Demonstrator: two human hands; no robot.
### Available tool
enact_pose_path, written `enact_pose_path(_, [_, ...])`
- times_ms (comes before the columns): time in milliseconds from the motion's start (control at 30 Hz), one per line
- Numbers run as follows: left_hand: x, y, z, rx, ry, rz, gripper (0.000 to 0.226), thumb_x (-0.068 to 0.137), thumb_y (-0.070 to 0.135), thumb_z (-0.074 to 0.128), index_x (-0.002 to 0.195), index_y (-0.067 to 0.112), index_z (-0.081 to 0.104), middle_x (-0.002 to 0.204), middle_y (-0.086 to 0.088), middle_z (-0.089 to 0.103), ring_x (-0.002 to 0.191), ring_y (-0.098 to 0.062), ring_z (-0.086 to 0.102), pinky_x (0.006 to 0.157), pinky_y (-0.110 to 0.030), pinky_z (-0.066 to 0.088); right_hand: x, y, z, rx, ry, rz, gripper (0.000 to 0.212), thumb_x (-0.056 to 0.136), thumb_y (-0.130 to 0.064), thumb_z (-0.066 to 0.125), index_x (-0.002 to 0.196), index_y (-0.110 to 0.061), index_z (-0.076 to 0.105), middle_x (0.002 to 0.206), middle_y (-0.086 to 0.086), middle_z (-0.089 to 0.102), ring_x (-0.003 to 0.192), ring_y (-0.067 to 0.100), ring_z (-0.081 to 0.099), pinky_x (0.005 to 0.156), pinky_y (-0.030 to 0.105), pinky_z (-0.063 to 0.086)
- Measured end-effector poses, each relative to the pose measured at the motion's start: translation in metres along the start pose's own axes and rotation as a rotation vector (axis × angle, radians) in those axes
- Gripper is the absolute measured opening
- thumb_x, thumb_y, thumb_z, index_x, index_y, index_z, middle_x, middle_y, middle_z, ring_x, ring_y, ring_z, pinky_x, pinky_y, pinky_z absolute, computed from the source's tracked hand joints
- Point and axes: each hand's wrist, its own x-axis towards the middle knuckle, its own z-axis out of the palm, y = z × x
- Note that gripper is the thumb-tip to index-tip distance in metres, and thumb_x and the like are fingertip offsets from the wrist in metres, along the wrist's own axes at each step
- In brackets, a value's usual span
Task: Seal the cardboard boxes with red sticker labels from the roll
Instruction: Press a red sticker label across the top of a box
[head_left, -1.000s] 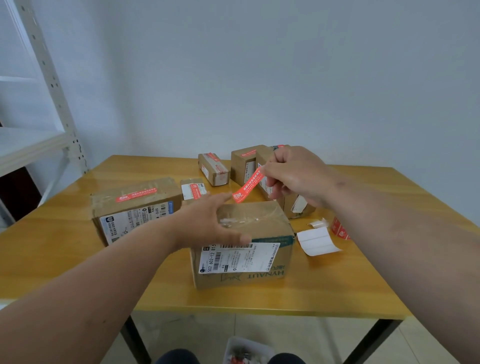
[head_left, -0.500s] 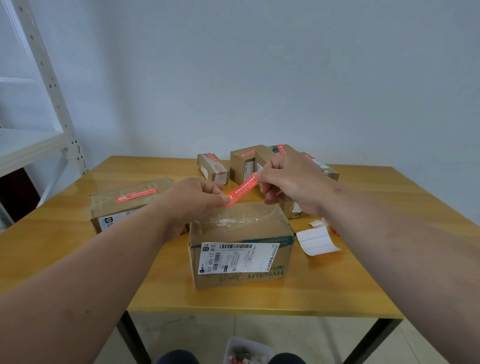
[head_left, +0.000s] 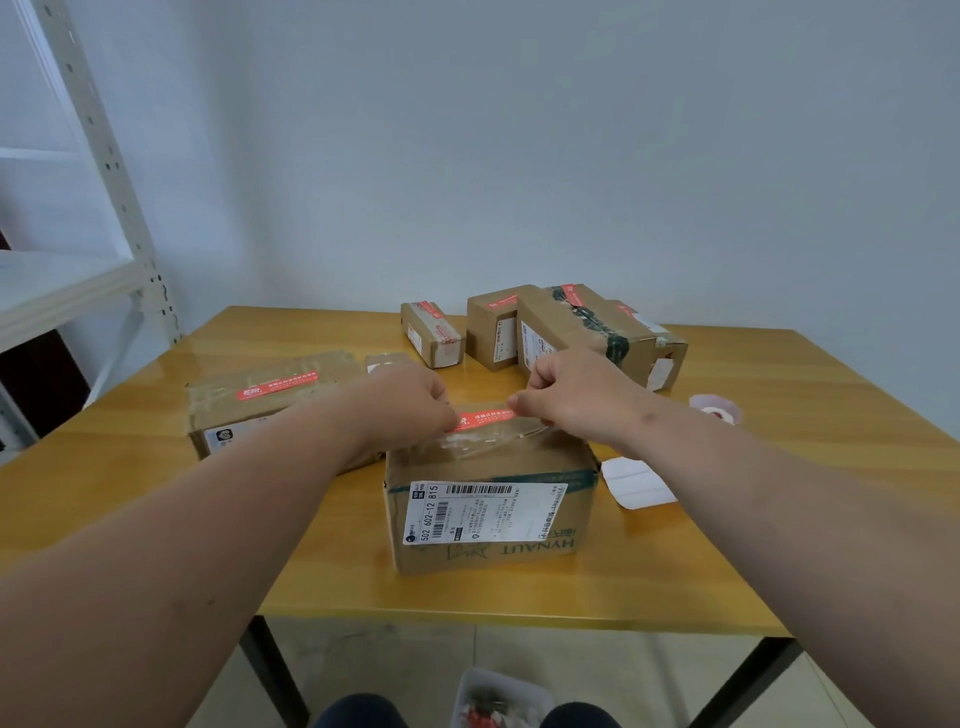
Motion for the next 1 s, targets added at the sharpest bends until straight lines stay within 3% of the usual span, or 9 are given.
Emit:
enact_pose_path(167, [0.004,0.003,0.001,0.083,0.016,-0.006,0.028,0.090,0.025,0.060,0.066,0.015,0.050,0.076,-0.003,0.055,0.073,-0.016,0.050,0.064,-0.028,0.042,0.000,0.004,0.004,-0.149,-0.020,-0.053,0.028,0.091,-0.037,0.063,0.074,-0.018,0.053,0.071,-0.005,0.053,0.065,0.009,0.048,0.056,0.023,0.034])
enact_pose_path(433, [0.011,0.002,0.004,0.176,-0.029,-0.033,0.019,0.088,0.027,0.060,0.076,0.013,0.055,0.080,-0.006,0.052,0.075,-0.018,0.048,0.068,-0.031,0.041,0.004,0.013,0.011,-0.176,-0.022,-0.098,0.024,0.091,-0.038,0.062,0.085,-0.015,0.062,0.079,-0.006,0.058,0.074,0.009,0.052,0.059,0.021,0.037])
enact_pose_path(1000, [0.018,-0.001,0.009,0.164,-0.049,-0.038,0.016,0.086,0.026,0.060,0.078,0.013,0.057,0.079,-0.006,0.050,0.074,-0.019,0.048,0.068,-0.032,0.040,0.002,0.019,0.012,-0.244,-0.009,-0.156,0.024,0.093,-0.038,0.060,0.086,-0.015,0.060,0.079,-0.006,0.057,0.074,0.010,0.052,0.059,0.021,0.036])
